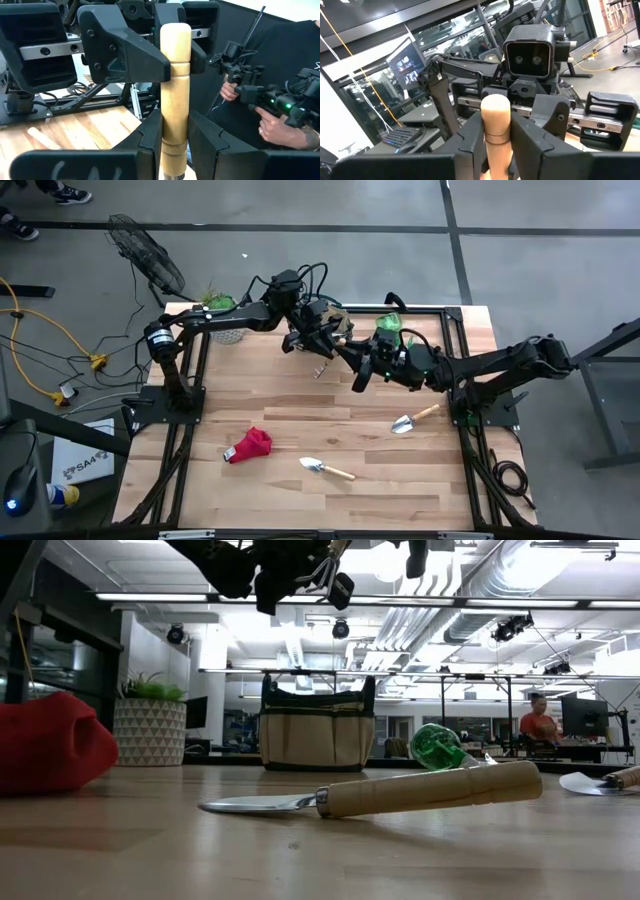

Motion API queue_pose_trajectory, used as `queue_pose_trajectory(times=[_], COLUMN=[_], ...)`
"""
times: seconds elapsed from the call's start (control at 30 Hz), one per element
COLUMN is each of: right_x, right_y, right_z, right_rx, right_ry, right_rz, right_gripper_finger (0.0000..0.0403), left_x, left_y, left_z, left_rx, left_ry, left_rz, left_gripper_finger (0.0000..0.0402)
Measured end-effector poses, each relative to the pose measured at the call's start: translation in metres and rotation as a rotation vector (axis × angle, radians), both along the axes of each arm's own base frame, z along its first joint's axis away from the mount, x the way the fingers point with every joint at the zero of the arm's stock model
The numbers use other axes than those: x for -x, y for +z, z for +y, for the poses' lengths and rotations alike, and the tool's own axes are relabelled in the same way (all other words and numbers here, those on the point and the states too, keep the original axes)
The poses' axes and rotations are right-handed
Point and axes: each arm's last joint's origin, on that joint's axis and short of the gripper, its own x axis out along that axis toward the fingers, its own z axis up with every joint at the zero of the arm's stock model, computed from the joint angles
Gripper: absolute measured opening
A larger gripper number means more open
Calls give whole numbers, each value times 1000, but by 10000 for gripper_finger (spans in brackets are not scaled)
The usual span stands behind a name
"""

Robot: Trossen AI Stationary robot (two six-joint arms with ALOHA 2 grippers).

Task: Pick & Place Garden tools in Gardening bag
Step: Put the hand rake into the gardening bag

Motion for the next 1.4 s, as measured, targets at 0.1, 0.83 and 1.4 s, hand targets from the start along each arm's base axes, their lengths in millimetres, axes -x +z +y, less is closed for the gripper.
queue_pose_trajectory(times=[0.1, 0.83, 1.4], right_x=[0, 0, 0], right_y=[0, 1, -2], right_z=[-1, -9, -7], right_rx=[-1, -1, -13], right_ry=[-8, -9, -50], right_rz=[0, -12, 13], right_gripper_finger=[70, 59, 59], left_x=[0, -1, 2], left_y=[0, -2, -3], left_z=[0, 0, 8], left_rx=[1, 16, 59], left_ry=[6, 29, 70], left_rz=[0, 27, 80], left_gripper_finger=[67, 67, 101])
